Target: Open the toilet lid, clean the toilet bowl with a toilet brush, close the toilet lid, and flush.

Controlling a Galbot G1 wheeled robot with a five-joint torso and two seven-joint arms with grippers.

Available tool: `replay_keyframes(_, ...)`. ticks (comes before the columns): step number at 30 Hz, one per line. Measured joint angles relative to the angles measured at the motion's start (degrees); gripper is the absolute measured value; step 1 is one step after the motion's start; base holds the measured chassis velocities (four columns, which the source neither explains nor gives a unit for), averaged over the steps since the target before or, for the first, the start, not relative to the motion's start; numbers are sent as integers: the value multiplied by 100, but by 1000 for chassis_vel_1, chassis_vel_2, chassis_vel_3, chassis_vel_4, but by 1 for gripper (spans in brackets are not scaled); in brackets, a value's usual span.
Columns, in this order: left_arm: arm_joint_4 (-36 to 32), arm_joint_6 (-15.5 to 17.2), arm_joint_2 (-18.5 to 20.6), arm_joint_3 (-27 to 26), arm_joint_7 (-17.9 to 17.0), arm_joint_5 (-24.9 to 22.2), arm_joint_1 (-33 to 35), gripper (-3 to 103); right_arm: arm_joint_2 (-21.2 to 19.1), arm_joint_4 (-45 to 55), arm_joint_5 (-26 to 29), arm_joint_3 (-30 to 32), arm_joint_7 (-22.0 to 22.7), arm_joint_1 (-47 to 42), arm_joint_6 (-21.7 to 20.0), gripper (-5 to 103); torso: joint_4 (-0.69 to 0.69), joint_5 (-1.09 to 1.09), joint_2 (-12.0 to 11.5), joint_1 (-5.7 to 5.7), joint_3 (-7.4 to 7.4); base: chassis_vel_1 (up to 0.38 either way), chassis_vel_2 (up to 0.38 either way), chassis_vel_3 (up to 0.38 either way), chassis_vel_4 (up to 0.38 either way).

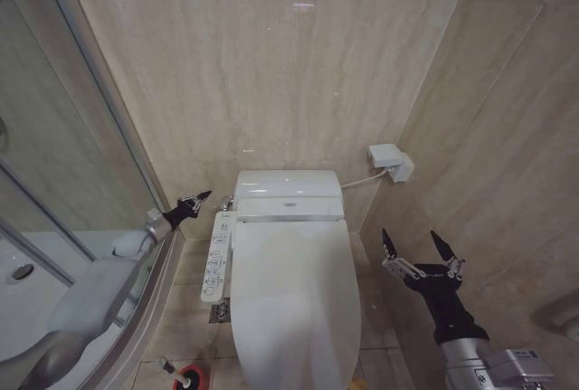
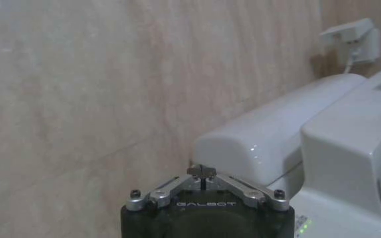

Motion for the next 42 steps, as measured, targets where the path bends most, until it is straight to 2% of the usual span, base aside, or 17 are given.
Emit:
replay_keyframes(4,228,-122,-59,172,190,36,-179,0,0,0,0,0,0,0,0,100,1,0,0,0,0,0,0,0,0)
replay_keyframes(7,430,-219,-84,267,499,36,-301,0,0,0,0,0,0,0,0,100,4,0,0,0,0,0,0,0,0)
replay_keyframes(12,724,-318,-164,342,833,66,-455,0,0,0,0,0,0,0,0,100,1,-1,0,0,0,0,0,0,0)
replay_keyframes(16,921,-346,-221,380,977,87,-564,0,0,0,0,0,0,0,0,100,2,0,0,0,0,0,0,0,0)
replay_keyframes(26,1458,-460,-404,304,910,267,-760,0,0,0,0,0,0,0,0,100,1,-1,0,0,0,0,0,0,0)
replay_keyframes(33,1873,-513,-456,267,1113,304,-856,0,0,0,0,0,0,0,0,100,2,-2,0,0,0,0,0,0,0)
replay_keyframes(42,1930,-533,-509,250,1239,335,-871,0,0,0,0,0,0,0,0,100,1,-2,0,0,0,0,0,0,0)
